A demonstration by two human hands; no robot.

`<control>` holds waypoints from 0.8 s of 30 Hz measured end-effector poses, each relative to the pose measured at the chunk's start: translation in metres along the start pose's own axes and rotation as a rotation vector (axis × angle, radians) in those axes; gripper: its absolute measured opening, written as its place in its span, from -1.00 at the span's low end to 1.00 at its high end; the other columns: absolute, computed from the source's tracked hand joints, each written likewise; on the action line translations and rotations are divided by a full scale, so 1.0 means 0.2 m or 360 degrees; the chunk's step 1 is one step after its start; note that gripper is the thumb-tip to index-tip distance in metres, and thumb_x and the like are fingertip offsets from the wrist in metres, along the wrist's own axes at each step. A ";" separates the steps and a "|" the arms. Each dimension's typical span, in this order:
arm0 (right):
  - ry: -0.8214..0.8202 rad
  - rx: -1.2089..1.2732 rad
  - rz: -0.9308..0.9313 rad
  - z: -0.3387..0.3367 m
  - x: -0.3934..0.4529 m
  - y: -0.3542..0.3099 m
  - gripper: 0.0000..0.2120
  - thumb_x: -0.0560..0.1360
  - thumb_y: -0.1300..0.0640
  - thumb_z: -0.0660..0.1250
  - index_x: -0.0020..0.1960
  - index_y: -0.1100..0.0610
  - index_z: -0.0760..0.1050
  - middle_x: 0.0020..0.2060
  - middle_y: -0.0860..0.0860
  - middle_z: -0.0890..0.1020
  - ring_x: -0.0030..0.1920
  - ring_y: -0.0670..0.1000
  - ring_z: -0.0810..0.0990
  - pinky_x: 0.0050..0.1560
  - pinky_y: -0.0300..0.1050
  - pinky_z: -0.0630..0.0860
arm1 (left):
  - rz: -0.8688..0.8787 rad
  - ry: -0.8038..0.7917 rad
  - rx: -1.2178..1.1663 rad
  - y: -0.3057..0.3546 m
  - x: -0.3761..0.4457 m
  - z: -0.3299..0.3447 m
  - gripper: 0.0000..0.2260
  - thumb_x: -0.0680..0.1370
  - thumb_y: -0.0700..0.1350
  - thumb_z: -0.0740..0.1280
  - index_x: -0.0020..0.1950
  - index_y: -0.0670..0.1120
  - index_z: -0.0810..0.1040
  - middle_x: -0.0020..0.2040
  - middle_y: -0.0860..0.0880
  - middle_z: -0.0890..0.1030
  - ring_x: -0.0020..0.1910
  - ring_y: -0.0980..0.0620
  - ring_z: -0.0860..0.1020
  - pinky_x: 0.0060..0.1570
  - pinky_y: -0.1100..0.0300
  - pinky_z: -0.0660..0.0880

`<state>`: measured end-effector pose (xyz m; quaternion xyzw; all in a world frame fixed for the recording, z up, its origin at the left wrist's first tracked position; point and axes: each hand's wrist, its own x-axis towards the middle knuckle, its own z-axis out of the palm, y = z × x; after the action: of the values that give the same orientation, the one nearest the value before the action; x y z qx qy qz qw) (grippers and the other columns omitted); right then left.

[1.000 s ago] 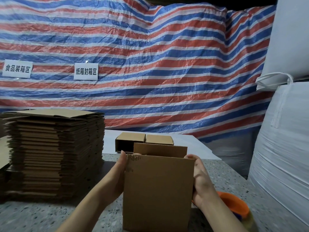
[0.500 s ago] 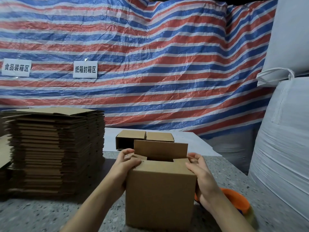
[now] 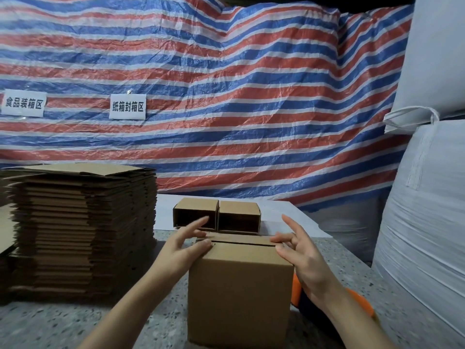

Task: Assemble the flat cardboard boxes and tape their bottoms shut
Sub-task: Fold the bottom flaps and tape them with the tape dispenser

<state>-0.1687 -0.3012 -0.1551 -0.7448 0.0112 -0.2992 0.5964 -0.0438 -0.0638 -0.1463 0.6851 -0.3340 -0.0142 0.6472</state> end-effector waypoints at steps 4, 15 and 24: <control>0.0102 -0.0046 -0.0011 0.02 -0.01 0.02 -0.65 0.60 0.22 0.33 0.24 -0.19 0.55 0.00 -0.16 0.69 0.29 -0.03 0.54 0.44 0.14 0.40 | -0.0009 0.0057 0.0052 -0.01 0.00 0.02 -0.85 0.57 -0.07 0.37 0.00 0.15 0.71 0.12 0.02 0.54 0.15 0.07 0.50 0.01 0.21 0.42; 0.0260 0.0077 0.0087 0.06 -0.02 0.02 -0.84 0.59 0.27 0.32 -0.01 0.12 0.67 -0.03 0.11 0.68 0.11 0.24 0.62 0.20 0.25 0.55 | 0.0243 -0.0015 0.1522 0.16 0.02 0.03 -0.76 0.64 0.11 0.16 0.27 0.25 0.51 0.27 0.19 0.46 0.41 0.09 0.30 0.51 -0.16 -0.05; 0.0147 0.0060 0.0102 0.02 0.00 0.00 -0.86 0.60 0.18 0.32 0.06 0.07 0.66 0.02 0.05 0.70 0.14 0.10 0.61 0.16 -0.02 0.52 | 0.0642 -0.0464 0.1917 0.19 -0.03 0.26 -0.45 0.59 0.32 0.05 0.53 0.14 0.27 0.52 0.14 0.32 0.46 0.10 0.31 0.40 0.10 0.28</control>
<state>-0.1668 -0.2979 -0.1560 -0.7181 0.0571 -0.3141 0.6184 -0.0888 -0.1038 -0.1234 0.8429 -0.4899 0.2043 0.0877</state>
